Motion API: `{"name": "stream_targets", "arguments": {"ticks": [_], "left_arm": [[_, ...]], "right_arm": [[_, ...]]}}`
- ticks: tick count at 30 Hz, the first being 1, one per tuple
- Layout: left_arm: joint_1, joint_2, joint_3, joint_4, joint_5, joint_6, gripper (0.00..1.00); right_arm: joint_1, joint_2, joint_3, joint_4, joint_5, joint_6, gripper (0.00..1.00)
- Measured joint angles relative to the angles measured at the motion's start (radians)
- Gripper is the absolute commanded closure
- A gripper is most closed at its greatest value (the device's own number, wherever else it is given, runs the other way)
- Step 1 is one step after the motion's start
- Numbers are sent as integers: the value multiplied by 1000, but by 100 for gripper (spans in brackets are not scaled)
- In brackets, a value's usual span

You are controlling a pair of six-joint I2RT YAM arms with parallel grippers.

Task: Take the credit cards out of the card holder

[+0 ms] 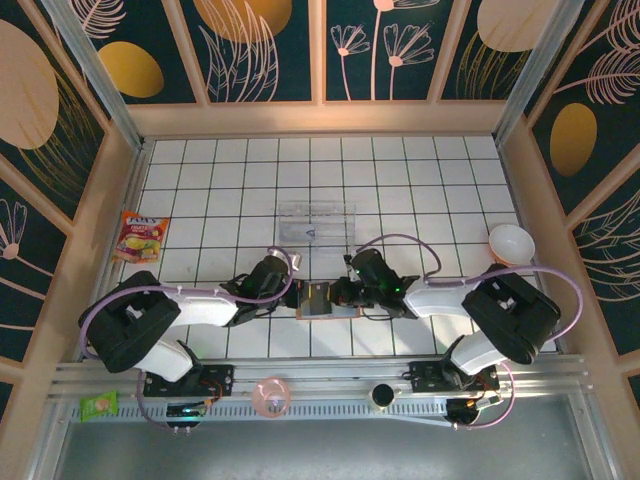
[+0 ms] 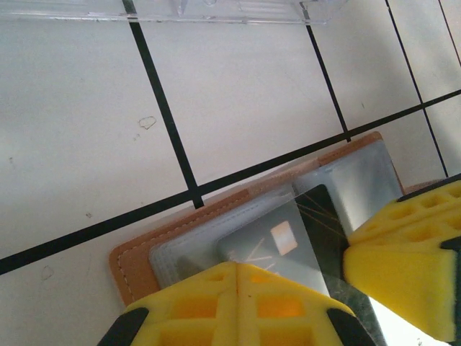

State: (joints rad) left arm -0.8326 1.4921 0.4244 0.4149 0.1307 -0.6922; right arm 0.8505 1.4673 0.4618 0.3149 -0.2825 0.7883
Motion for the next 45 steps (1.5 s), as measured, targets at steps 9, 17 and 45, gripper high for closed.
{"name": "stream_targets", "arguments": {"ticks": [9,17,45], "left_arm": [[0,-18,0,-25,1,16,97],[0,-87,1,-60,2,34,83],[0,3,29,-55,20,80,100]], "right_arm": [[-6,-184,-31,-111,55,-6,100],[0,-247,13,-293,137,-50,100],[46,-89,91,-288,163,-69,75]]}}
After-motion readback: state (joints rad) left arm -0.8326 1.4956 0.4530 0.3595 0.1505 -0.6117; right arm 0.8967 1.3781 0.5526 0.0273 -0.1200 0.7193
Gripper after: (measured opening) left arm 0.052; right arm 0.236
